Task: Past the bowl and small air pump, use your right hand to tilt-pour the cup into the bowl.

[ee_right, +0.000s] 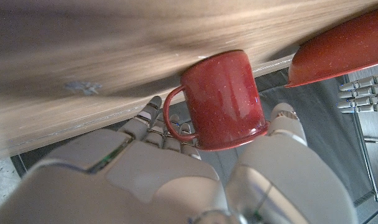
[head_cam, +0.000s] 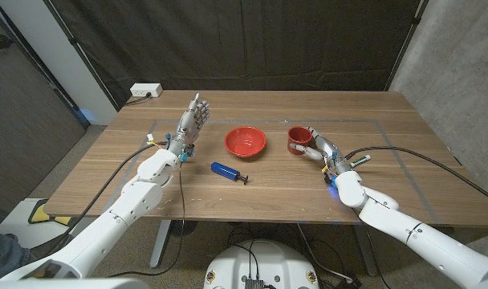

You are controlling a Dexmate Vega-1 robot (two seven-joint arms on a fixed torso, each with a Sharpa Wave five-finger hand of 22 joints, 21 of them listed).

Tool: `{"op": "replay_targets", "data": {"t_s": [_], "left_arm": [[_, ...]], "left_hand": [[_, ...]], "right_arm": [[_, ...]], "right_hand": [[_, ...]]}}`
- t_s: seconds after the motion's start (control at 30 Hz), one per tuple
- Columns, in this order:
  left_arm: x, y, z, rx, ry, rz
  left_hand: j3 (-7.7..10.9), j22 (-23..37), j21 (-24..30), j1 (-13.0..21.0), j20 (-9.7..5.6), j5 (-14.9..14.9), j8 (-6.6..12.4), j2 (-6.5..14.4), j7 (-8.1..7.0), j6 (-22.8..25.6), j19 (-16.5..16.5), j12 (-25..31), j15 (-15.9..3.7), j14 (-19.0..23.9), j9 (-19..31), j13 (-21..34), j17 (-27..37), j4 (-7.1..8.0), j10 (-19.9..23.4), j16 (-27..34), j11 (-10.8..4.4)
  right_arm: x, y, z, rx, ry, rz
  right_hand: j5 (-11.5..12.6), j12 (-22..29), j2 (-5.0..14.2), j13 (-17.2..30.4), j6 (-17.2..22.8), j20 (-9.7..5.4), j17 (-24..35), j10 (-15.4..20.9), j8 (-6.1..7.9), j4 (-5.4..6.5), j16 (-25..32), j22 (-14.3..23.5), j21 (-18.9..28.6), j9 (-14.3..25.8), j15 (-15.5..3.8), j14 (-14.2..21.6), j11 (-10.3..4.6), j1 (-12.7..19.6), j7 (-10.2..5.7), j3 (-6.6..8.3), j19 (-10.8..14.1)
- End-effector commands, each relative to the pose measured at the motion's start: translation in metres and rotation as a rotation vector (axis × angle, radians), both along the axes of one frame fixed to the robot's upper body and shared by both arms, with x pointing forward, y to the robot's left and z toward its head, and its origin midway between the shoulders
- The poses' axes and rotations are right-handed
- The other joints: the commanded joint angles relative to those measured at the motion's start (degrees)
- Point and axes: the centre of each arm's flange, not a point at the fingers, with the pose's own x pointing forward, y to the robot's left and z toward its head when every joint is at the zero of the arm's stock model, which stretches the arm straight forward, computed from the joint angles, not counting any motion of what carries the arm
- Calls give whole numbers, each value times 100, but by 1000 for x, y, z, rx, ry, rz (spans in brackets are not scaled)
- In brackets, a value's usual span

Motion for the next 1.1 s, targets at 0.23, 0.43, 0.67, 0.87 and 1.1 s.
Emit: {"op": "replay_targets", "data": {"t_s": [0.23, 0.43, 0.67, 0.87, 1.1], "left_arm": [[2, 2, 0, -2, 9, 3], [3, 1, 2, 6, 10, 0], [5, -1, 5, 15, 9, -5], [5, -2, 6, 18, 10, -6], [5, -3, 6, 13, 7, -4]], "left_hand": [[-37, 19, -23, -10, 71, 35, -4, 17, 6, 44, -24, -15, 3, 38, 31, 14, 28, 3, 44, -4, -8], [-44, 19, -24, -10, 69, 38, -6, 23, 7, 48, -27, -16, -1, 41, 31, 14, 28, 1, 50, -4, -12], [-52, 19, -22, -10, 79, 40, -9, 28, 3, 48, -24, -20, -6, 42, 31, 14, 27, 0, 47, -5, -14], [-59, 19, -23, -10, 86, 42, -10, 33, 4, 53, -26, -23, -6, 46, 31, 15, 27, -1, 46, -5, -19], [-65, 19, -23, -10, 91, 44, -12, 39, 7, 57, -26, -22, -1, 49, 31, 15, 27, -3, 56, -5, -16]], "right_arm": [[9, 9, 0, -13, -7, -32], [10, 8, -1, -12, 4, -44], [10, 8, -3, 37, -5, -33], [8, 10, -4, 61, -59, -49], [7, 12, -2, 66, -83, -80]], "right_hand": [[107, 234, 33, 18, 527, -350, 20, 742, 174, -41, 92, 35, 101, 27, -97, 554, -156, 301, -59, -37, 404], [126, 318, 72, 25, 806, -328, 28, 1050, 236, -22, 106, 46, 126, 32, -144, 787, -165, 389, -62, -52, 566], [137, 509, 180, 44, 1394, -330, 61, 1733, 360, 47, 219, 71, 252, 56, -362, 1507, -528, 493, -436, -102, 1091], [83, 718, 285, 34, 2223, -577, 76, 2681, 526, -4, 408, 108, 502, 80, -834, 2872, -1025, 890, -892, -121, 2078], [31, 862, 512, 24, 3241, -503, 104, 3416, 785, -17, 338, 164, 541, 83, -833, 3314, -1389, 1295, -1454, -43, 2259]]}}
